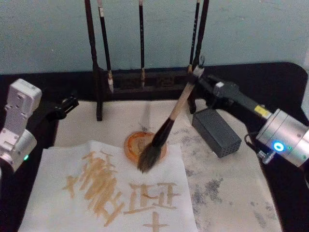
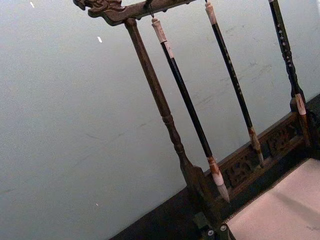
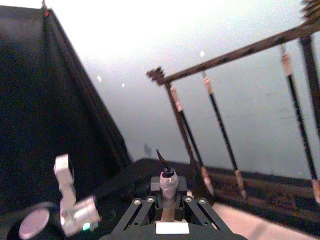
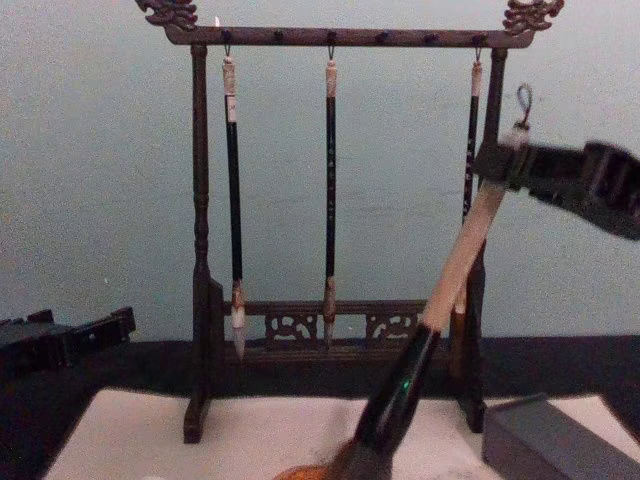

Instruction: Pick up the brush from the inkstone, write on the paper, then place the brush back to its original position.

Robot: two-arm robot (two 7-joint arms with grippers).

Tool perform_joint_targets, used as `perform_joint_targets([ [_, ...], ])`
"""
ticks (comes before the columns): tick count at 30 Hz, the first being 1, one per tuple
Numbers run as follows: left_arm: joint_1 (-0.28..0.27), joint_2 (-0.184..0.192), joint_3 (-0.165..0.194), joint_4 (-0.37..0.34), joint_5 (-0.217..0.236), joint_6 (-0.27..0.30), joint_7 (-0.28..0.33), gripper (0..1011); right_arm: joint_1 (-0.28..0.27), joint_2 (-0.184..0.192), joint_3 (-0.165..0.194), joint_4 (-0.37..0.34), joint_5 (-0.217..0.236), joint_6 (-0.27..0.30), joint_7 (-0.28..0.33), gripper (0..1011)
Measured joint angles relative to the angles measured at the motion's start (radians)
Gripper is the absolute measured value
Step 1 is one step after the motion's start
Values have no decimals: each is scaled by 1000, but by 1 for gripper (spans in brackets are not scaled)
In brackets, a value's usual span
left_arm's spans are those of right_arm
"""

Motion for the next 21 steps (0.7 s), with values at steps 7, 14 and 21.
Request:
perform_joint_targets([
  [7,0,0,0,0,0,0,0,1002,2,-30,43,6,104,7,-63,172],
  [14,0,0,0,0,0,0,0,1002,1,-47,85,24,210,20,-111,172],
  [21,0,0,0,0,0,0,0,1002,-1,-65,125,65,348,53,-145,172],
])
